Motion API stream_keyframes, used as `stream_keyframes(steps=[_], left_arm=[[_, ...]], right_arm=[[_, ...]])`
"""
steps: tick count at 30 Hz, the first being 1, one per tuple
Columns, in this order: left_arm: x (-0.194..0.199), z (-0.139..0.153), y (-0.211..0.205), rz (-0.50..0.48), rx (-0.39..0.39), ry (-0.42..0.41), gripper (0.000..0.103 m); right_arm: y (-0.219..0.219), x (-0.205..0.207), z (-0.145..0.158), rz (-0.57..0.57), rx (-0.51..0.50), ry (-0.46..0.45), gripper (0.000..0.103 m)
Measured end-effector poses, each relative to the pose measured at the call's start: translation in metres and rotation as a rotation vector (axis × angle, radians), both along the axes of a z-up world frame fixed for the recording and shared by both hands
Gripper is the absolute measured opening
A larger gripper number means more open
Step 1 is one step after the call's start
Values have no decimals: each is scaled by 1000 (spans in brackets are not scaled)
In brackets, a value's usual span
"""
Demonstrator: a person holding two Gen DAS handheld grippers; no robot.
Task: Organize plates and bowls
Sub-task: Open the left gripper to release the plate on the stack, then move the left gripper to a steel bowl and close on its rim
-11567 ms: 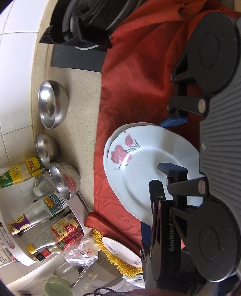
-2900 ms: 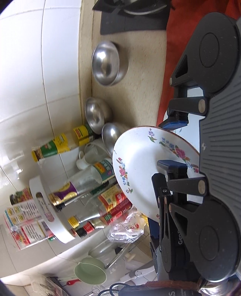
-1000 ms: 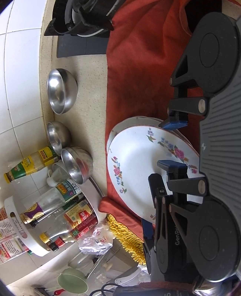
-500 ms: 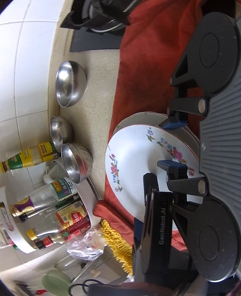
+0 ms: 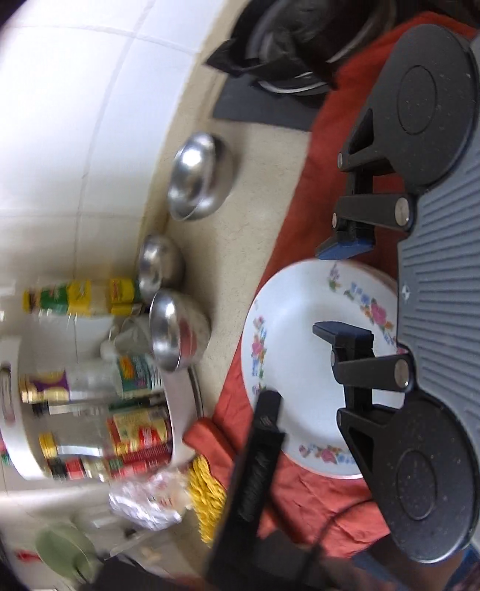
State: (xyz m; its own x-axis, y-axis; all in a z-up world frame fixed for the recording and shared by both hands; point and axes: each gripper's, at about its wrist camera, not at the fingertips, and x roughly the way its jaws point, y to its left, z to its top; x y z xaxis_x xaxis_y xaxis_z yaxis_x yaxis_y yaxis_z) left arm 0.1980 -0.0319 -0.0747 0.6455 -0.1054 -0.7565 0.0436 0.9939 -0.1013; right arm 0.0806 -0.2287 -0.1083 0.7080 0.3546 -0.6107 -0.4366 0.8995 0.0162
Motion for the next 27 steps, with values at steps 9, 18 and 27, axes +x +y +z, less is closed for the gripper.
stream_keyframes(steps=[9,18,27], left_arm=[[27,17,-19,-72,-32,-45,100],[90,33,-63,-131,-83,-48,101],[169,8,-93,-102,-121,43,100]], right_arm=[[-33,27,24,-66,131,58,37],[-72,109,60,-173,118,74,37],[-111,210,37,-266,209,250,38]])
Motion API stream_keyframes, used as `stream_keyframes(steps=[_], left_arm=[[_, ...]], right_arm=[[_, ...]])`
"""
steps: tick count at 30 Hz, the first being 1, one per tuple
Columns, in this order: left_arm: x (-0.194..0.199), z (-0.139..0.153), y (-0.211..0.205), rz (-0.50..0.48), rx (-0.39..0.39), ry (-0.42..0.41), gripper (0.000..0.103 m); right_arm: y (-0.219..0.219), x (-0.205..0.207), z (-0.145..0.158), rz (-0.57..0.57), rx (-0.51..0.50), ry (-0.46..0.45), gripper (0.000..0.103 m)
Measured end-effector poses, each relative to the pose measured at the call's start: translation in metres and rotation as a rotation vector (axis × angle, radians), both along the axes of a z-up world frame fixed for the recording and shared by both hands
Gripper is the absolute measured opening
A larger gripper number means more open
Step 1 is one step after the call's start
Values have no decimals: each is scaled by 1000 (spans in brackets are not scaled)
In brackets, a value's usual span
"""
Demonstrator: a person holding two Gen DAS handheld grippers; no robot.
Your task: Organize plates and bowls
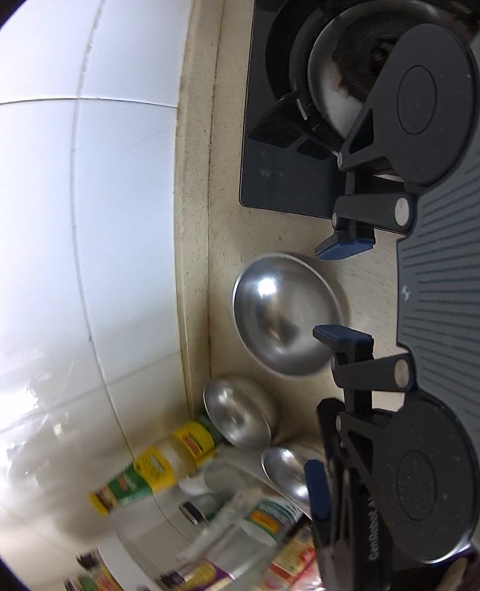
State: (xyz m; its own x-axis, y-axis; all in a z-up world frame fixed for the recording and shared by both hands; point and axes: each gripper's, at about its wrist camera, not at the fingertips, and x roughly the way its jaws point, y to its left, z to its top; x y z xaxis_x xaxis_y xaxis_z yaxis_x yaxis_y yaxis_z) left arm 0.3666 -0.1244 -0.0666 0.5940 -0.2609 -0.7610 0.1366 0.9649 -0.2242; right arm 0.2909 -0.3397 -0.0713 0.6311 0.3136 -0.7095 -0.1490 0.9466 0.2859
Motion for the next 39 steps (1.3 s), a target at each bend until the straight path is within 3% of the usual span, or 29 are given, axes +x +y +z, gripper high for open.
stream_keyframes(steps=[6,18,29,39], left_arm=[[39,-27,-8,-2,-4,68,97],[56,-47,-25,-95,35,118,61],[31,-32,-25,-146,53,99,66],[10,-35,-12,-136,37,136,70]], right_arm=[[-3,39,-21,22,30,41,36],[-1,62,-47,51,92,132,21],[-3,28,-35,72,137,154,21],[12,15,-49,116,140,231,21]])
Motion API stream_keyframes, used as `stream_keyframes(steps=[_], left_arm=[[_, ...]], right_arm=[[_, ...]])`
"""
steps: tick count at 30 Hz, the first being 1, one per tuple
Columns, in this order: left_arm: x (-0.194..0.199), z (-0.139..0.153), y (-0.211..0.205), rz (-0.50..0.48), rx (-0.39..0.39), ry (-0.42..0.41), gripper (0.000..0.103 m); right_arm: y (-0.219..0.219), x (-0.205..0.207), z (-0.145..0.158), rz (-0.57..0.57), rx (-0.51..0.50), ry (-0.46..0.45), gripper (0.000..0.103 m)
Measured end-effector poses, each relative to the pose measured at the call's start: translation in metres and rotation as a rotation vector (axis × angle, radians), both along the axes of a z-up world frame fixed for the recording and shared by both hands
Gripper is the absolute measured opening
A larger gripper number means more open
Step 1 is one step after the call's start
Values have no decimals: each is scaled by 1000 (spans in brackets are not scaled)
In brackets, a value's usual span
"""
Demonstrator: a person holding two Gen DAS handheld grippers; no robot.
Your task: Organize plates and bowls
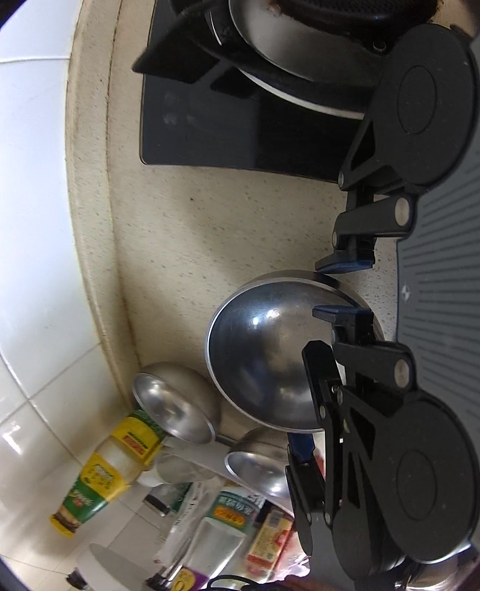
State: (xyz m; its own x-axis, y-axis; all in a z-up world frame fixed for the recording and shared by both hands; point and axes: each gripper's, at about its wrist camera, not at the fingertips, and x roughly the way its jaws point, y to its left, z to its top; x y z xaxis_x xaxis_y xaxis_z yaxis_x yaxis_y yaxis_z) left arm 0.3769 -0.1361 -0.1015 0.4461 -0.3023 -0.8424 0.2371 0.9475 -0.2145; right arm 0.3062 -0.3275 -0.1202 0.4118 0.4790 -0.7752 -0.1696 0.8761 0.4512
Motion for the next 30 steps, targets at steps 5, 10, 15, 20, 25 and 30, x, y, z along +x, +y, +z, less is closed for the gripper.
stream_keyframes(steps=[5,10,15,20,25,30], left_arm=[[-4,-1,4,10,-10,3,70],[-5,0,5,22,-16,-3,71],[-7,2,5,24,-9,-14,71],[-11,3,6,24,-6,-20,71],[-16,6,7,31,10,-36,71],[-26,15,10,39,23,-73,72]], right_arm=[[5,0,3,11,-23,-23,22],[1,-2,8,8,-28,-42,22],[3,-1,9,11,-31,-47,23],[3,-3,11,15,-37,-54,23],[3,-6,15,15,-43,-68,23],[5,-14,22,22,-56,-88,24]])
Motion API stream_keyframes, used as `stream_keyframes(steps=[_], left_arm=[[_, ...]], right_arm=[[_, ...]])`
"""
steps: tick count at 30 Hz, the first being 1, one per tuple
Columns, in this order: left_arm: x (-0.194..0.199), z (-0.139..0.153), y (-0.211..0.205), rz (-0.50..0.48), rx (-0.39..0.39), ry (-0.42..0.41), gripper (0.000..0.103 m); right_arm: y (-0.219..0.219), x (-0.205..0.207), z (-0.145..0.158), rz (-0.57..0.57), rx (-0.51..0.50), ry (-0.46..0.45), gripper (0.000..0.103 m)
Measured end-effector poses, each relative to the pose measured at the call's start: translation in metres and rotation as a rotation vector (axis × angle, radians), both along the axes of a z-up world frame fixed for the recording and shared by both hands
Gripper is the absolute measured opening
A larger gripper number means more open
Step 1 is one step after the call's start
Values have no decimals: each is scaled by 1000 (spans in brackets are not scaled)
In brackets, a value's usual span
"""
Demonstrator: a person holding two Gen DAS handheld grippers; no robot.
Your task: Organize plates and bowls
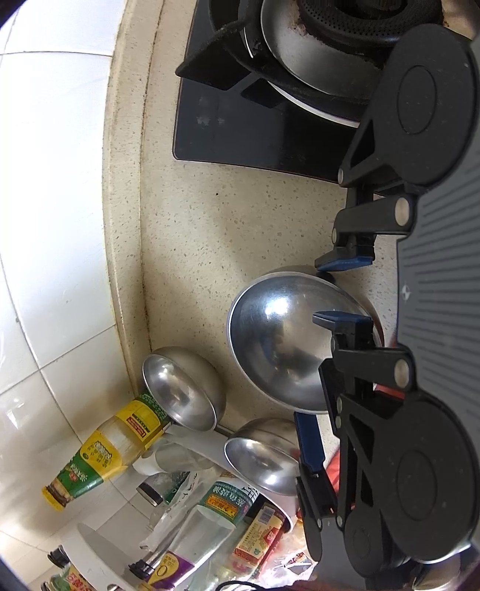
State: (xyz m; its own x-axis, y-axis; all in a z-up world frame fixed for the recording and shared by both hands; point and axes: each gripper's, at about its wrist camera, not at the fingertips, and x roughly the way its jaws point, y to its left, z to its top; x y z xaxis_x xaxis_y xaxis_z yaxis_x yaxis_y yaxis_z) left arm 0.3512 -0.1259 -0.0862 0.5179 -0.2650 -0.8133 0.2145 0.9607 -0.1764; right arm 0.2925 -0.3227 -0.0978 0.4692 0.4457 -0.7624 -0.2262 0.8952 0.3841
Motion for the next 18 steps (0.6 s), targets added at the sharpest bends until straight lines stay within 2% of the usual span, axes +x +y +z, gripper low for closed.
stream_keyframes(steps=[9,18], left_arm=[[-22,19,14,35,15,-65,75],[-31,26,39,116,23,-94,78]], right_arm=[[8,-15,21,29,-13,-59,25],[43,-7,34,130,-28,-89,25]])
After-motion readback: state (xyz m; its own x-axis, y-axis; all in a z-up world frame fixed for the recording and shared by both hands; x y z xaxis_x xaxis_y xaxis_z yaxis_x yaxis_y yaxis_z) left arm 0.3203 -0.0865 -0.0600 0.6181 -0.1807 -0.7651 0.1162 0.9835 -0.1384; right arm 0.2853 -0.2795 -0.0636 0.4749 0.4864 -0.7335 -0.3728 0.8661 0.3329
